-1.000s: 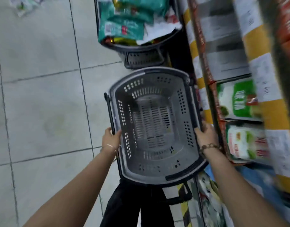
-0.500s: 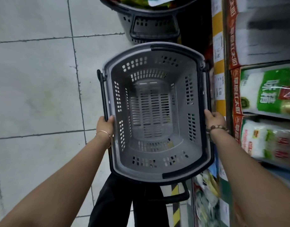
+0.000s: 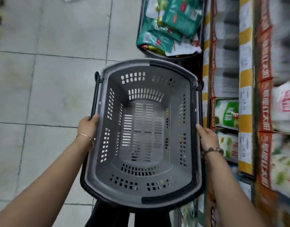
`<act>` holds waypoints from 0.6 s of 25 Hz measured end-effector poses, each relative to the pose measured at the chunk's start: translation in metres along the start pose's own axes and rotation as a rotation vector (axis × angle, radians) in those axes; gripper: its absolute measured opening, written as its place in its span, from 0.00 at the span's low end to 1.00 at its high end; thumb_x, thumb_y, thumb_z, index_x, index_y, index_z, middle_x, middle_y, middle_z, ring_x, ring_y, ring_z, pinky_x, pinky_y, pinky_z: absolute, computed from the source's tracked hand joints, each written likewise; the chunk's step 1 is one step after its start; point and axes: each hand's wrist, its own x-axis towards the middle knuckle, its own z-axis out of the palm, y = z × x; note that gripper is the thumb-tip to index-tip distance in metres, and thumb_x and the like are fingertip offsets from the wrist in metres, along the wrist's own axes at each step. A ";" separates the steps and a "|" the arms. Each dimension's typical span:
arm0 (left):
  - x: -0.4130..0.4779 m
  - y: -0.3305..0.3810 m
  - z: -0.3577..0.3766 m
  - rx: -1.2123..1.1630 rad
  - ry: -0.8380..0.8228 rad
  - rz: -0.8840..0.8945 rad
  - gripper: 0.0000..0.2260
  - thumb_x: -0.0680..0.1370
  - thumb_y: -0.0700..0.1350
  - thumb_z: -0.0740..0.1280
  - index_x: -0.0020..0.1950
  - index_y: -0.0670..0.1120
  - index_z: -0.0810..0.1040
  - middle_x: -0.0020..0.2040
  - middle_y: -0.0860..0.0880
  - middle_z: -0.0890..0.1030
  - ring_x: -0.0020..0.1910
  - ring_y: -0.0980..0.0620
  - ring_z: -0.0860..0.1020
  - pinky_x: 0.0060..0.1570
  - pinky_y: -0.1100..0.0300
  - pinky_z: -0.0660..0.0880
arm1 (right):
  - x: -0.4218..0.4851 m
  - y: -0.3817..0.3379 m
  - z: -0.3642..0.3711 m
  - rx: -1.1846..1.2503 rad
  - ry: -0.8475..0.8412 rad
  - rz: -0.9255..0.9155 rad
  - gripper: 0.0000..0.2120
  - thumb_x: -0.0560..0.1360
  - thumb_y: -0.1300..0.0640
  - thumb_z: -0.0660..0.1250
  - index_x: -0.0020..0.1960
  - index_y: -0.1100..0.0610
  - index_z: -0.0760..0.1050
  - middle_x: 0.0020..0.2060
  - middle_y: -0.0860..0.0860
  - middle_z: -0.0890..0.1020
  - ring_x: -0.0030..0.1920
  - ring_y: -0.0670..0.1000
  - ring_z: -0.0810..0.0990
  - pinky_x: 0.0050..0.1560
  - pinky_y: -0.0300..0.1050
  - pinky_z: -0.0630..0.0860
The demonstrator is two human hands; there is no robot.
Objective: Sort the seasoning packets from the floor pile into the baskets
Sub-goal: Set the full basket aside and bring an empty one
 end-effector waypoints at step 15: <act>-0.077 0.055 -0.185 0.017 0.306 0.124 0.19 0.81 0.52 0.55 0.53 0.35 0.71 0.54 0.32 0.76 0.54 0.35 0.74 0.44 0.53 0.64 | -0.125 -0.192 0.006 -0.200 -0.104 -0.362 0.27 0.80 0.43 0.52 0.54 0.67 0.74 0.53 0.64 0.78 0.53 0.62 0.75 0.47 0.48 0.66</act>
